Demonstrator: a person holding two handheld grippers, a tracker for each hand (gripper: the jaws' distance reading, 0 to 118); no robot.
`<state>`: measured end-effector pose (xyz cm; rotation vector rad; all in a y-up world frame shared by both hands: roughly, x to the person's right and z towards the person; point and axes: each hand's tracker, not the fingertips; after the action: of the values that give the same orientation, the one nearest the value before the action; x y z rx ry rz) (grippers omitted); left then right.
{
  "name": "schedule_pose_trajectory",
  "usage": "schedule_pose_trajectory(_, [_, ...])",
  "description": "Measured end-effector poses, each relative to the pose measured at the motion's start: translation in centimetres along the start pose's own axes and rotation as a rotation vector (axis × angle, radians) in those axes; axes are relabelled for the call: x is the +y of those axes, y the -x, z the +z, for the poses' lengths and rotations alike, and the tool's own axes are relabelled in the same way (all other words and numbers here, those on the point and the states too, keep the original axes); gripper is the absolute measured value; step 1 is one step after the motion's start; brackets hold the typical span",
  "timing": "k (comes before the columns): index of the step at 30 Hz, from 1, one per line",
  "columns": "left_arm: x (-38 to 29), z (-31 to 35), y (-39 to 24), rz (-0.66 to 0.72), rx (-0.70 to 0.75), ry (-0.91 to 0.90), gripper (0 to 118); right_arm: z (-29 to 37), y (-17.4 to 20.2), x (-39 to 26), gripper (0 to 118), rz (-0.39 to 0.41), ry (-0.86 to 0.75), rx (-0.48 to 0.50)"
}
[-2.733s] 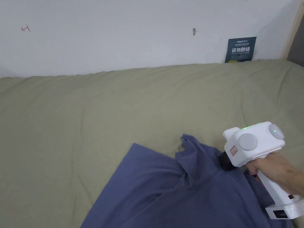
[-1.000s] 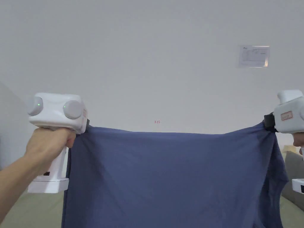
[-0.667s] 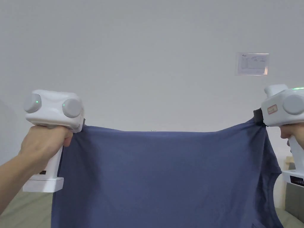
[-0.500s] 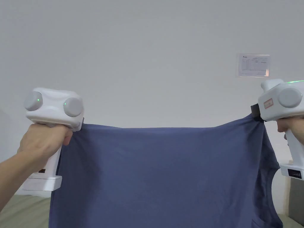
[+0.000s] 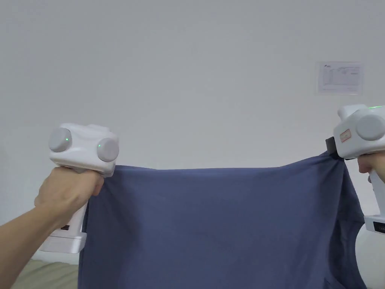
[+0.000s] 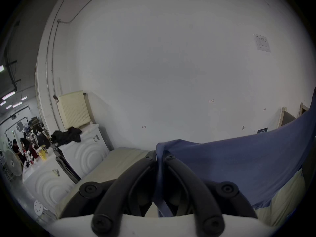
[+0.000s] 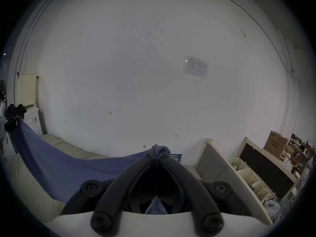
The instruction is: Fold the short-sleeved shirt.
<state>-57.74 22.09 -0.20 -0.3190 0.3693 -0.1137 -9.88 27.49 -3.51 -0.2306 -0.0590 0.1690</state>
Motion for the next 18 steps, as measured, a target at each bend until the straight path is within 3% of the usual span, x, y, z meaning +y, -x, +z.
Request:
schedule_pose_trajectory(7, [-4.1,-5.1,-2.1,-0.001,0.006,0.041,4,-4.5,1.5,-3.8,2,0.004,0.041,0.005])
schedule_pose_trajectory(9, [-6.5,-6.5,-2.8,-0.027,-0.005,0.075,4,-5.3,1.4,-6.7,2,-0.055,0.081,0.026])
schedule_pose_trajectory(14, [-13.8,-8.2,-3.6,-0.036,-0.035,0.2,4,-6.1,2.0,-15.4,2,0.016,0.209,0.043])
schedule_pose_trajectory(18, [-19.8,-6.6,-3.2,-0.06,-0.063,0.272,4,-3.3,2.4,-22.4,2,0.005,0.281,0.088])
